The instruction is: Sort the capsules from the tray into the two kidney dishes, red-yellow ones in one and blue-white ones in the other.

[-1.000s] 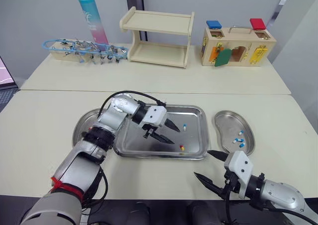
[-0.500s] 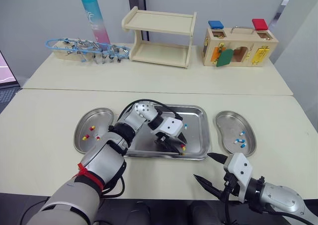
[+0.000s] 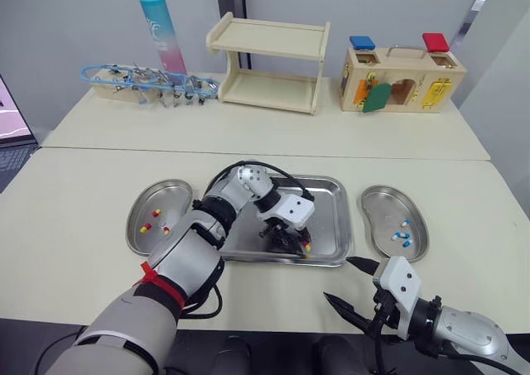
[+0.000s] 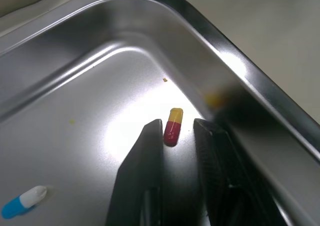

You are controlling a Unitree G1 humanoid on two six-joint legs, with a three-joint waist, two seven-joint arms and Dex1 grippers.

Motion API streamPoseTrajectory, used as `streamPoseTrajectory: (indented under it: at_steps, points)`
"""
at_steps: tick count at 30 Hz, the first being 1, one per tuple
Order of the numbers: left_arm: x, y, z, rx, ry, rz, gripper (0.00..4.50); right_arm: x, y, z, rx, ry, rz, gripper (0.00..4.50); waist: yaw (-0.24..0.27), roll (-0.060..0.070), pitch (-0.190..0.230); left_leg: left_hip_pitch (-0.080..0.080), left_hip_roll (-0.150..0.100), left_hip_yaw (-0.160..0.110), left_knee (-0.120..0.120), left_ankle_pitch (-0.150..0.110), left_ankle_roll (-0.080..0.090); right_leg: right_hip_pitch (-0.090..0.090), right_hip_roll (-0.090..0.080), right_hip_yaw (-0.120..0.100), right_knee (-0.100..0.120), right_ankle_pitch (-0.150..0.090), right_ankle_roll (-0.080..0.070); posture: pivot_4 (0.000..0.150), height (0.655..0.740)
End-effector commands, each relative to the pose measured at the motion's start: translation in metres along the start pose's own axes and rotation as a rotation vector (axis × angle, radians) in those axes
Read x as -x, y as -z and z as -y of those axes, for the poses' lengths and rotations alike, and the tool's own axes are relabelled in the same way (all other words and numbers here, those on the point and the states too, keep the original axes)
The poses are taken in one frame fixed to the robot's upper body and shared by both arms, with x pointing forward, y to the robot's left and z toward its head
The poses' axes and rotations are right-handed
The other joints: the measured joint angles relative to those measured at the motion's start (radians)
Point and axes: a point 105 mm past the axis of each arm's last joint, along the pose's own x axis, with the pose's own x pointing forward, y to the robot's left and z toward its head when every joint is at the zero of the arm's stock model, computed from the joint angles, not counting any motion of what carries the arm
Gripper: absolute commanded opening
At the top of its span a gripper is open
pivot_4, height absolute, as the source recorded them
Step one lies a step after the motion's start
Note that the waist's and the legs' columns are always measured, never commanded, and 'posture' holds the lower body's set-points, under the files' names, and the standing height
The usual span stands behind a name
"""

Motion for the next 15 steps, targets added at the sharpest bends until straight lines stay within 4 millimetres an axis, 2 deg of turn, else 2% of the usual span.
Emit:
streamPoseTrajectory:
  at_steps: [1, 6, 12, 15]
  points:
    - [-0.006, 0.009, 0.008, 0.010, 0.047, -0.040, 0.05, 0.001, -0.014, -0.006, 0.024, -0.022, 0.052, 4.50, 0.000, 0.000, 0.000, 0.000, 0.000, 0.000, 0.000, 0.000, 0.000, 0.000, 0.000, 0.000, 0.000, 0.000, 0.000, 0.150, 0.7400]
    - [0.004, 0.008, 0.006, 0.007, -0.007, -0.014, 0.05, 0.000, -0.014, -0.006, 0.029, -0.031, 0.054, 4.50, -0.001, 0.000, 0.000, 0.000, 0.000, 0.000, 0.000, 0.000, 0.000, 0.000, 0.000, 0.000, 0.000, 0.000, 0.000, 0.150, 0.7400]
    - [0.046, -0.002, -0.006, 0.057, -0.206, 0.100, 0.05, -0.005, -0.016, 0.001, 0.050, -0.048, 0.063, 4.50, -0.012, 0.000, 0.000, -0.001, 0.000, -0.001, 0.000, 0.000, 0.000, -0.002, 0.001, 0.001, 0.001, 0.000, 0.000, 0.150, 0.7400]
    - [0.070, -0.008, -0.002, 0.096, -0.305, 0.176, 0.05, -0.009, -0.017, 0.003, 0.069, -0.069, 0.068, 4.50, -0.011, 0.001, 0.001, -0.002, 0.001, -0.001, 0.000, 0.000, 0.000, -0.002, 0.001, 0.001, 0.001, 0.000, 0.000, 0.150, 0.7400]
